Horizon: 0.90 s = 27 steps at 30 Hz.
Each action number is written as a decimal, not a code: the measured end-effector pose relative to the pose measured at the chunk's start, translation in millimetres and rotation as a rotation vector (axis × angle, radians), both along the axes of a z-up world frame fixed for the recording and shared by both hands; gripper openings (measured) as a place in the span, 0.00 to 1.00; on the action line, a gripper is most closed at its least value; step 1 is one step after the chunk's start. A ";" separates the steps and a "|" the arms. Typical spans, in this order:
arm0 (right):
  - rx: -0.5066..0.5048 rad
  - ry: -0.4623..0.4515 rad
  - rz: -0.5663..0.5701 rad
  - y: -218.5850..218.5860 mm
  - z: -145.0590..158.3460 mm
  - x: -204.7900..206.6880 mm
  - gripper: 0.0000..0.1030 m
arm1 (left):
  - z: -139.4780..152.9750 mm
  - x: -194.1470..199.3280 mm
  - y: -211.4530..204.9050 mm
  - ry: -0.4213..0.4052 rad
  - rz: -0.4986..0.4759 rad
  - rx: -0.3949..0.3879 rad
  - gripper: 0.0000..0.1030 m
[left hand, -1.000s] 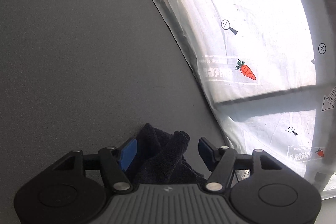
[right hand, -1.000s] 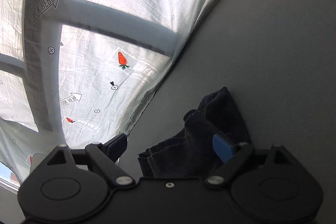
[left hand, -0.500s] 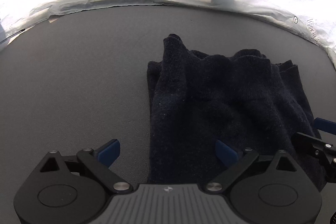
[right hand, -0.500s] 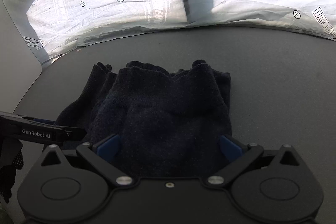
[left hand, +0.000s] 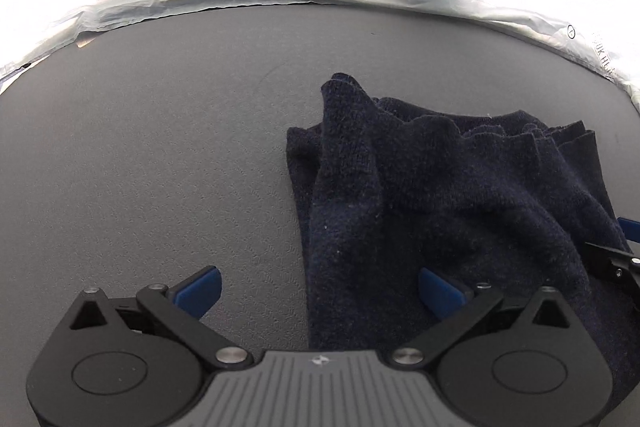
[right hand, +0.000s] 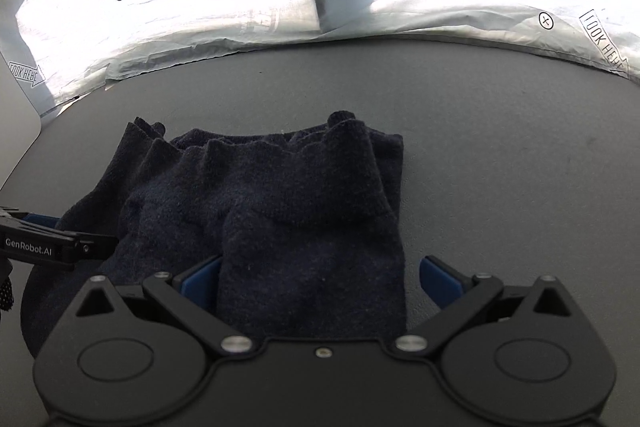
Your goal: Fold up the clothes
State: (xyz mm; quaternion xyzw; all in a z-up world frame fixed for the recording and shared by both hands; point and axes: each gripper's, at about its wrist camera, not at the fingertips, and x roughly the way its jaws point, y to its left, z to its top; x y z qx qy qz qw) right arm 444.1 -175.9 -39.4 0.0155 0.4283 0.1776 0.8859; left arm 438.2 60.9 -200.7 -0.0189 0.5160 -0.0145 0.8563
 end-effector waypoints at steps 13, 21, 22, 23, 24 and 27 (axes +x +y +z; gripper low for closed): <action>0.046 0.047 0.025 0.5 -18.7 37.0 1.00 | -12.1 26.3 15.3 -0.004 -0.054 -0.098 1.00; 0.031 0.021 0.108 6.8 -25.0 52.4 1.00 | -15.0 36.4 13.9 -0.082 -0.145 -0.119 1.00; 0.031 0.022 0.119 7.5 -25.4 54.9 1.00 | -15.6 38.6 13.2 -0.092 -0.146 -0.125 1.00; 0.030 0.024 0.129 8.2 -25.8 57.3 1.00 | -16.1 41.0 12.1 -0.102 -0.149 -0.129 1.00; 0.030 0.027 0.138 9.0 -26.1 60.1 1.00 | -16.7 43.6 9.8 -0.109 -0.157 -0.132 1.00; 0.036 0.040 0.155 11.5 -27.4 68.5 1.00 | -16.7 52.6 2.4 -0.121 -0.188 -0.150 0.94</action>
